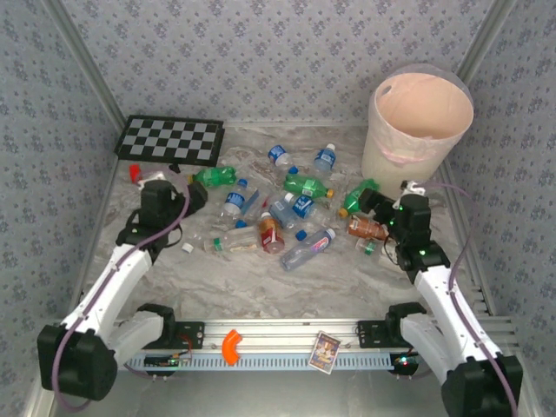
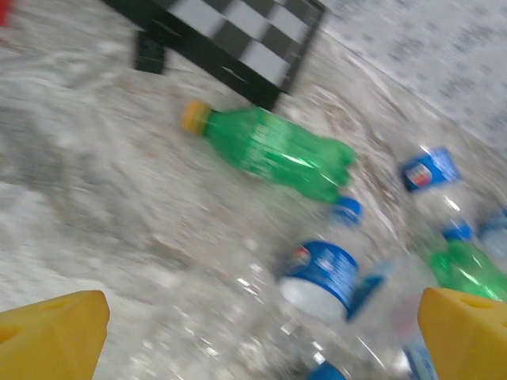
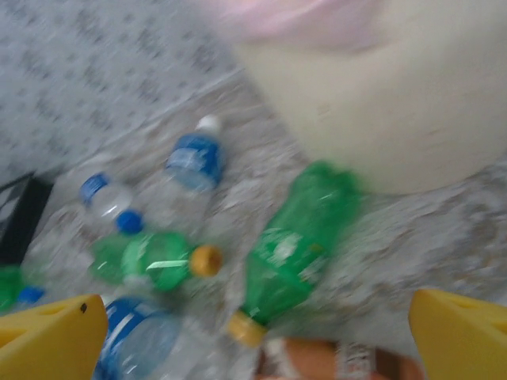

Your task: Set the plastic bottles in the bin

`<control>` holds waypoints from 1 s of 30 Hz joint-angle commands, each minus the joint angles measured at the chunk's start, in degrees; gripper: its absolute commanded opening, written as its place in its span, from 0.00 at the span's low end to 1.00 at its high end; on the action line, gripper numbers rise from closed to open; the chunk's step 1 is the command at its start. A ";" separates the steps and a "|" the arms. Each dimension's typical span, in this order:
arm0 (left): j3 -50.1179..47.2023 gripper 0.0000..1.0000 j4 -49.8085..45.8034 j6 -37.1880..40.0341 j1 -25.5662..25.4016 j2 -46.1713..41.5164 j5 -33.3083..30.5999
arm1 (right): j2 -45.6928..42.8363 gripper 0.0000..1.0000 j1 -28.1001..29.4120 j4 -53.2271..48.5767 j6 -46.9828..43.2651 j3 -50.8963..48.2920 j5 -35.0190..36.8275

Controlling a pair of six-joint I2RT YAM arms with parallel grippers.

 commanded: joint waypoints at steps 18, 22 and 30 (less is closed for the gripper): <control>-4.74 1.00 -14.89 -6.95 -25.41 -7.99 -20.42 | 11.15 0.93 28.20 -21.75 22.58 6.89 8.29; -5.54 1.00 -14.86 -5.24 -27.72 -9.14 -20.28 | 12.51 0.85 29.25 -16.99 26.79 3.67 4.79; -5.19 1.00 -16.00 -4.11 -29.79 -6.48 -19.49 | 21.02 0.84 31.60 -10.25 33.01 2.14 2.35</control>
